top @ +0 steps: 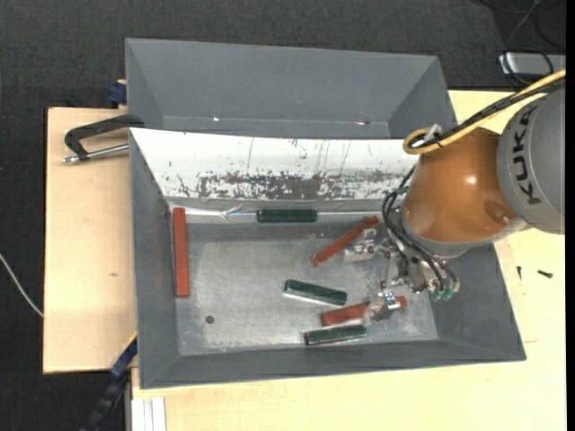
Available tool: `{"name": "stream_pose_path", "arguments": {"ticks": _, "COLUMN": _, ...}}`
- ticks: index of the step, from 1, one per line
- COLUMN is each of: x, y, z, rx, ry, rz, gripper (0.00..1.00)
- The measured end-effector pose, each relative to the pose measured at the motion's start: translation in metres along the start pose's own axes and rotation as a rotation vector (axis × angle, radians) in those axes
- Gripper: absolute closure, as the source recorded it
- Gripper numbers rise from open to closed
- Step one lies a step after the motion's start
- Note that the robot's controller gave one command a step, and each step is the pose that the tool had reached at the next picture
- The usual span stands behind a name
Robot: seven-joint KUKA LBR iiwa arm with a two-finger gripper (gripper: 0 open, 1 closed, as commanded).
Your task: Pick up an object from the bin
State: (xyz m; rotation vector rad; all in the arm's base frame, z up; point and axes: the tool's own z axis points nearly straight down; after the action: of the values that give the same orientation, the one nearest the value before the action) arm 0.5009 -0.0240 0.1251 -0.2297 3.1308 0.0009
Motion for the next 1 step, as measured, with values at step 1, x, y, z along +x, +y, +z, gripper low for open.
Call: {"name": "stream_pose_path", "arguments": {"ticks": 1, "x": 0.0107, "y": -0.0395, "z": -0.0005, "rx": 0.001, "ry": -0.004, "rz": 0.076, "gripper": 0.00}}
